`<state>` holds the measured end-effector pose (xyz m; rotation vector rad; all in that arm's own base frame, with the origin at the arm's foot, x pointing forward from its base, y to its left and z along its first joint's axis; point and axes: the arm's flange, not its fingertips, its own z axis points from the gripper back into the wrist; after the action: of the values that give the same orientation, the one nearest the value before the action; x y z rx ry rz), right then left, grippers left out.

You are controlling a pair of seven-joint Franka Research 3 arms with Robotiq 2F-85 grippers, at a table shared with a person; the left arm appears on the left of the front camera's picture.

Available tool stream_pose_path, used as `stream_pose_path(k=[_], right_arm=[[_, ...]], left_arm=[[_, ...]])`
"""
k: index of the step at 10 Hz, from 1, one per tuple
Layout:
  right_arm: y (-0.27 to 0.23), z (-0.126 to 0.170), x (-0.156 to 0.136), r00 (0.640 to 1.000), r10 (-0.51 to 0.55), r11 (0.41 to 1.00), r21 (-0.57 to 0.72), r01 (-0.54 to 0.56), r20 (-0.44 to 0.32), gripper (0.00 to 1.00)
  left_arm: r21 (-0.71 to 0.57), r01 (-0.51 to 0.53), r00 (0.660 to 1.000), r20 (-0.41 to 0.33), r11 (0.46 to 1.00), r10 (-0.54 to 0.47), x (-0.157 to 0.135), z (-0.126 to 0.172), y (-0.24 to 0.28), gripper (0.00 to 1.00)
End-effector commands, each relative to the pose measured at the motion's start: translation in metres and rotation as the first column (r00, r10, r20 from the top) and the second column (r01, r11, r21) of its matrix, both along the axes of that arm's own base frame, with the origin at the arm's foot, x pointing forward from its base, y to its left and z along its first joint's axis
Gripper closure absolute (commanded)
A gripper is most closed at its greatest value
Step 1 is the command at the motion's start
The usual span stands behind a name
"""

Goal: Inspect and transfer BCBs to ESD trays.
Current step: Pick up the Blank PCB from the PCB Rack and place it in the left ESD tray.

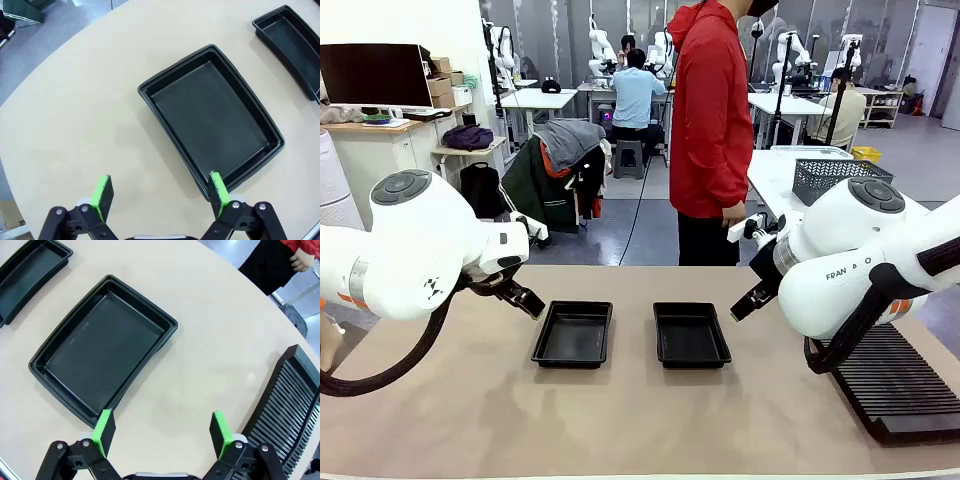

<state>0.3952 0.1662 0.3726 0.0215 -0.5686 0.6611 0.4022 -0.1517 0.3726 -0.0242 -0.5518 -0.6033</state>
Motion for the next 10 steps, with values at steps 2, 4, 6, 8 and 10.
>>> stream_pose_path(k=[2,4,6,8,10], right_arm=[[0.0000,0.0000,0.0000,1.000,0.000,1.000,0.000,0.000,0.000,0.00],[0.0000,0.0000,0.0000,1.000,0.000,1.000,0.000,0.000,0.000,0.00],[0.0000,0.0000,0.0000,1.000,0.000,1.000,0.000,0.000,0.000,0.00],[0.0000,0.0000,0.0000,1.000,0.000,1.000,0.000,0.000,0.000,0.00],[0.0000,0.0000,0.0000,1.000,0.000,1.000,0.000,0.000,0.000,0.00]], left_arm=[[0.000,0.000,1.000,0.000,1.000,0.000,0.0000,0.0000,0.0000,0.00],[0.000,0.000,1.000,0.000,1.000,0.000,0.0000,0.0000,0.0000,0.00],[0.000,0.000,1.000,0.000,1.000,0.000,0.0000,0.0000,0.0000,0.00],[0.000,0.000,1.000,0.000,1.000,0.000,0.0000,0.0000,0.0000,0.00],[0.000,0.000,1.000,0.000,1.000,0.000,0.0000,0.0000,0.0000,0.00]])
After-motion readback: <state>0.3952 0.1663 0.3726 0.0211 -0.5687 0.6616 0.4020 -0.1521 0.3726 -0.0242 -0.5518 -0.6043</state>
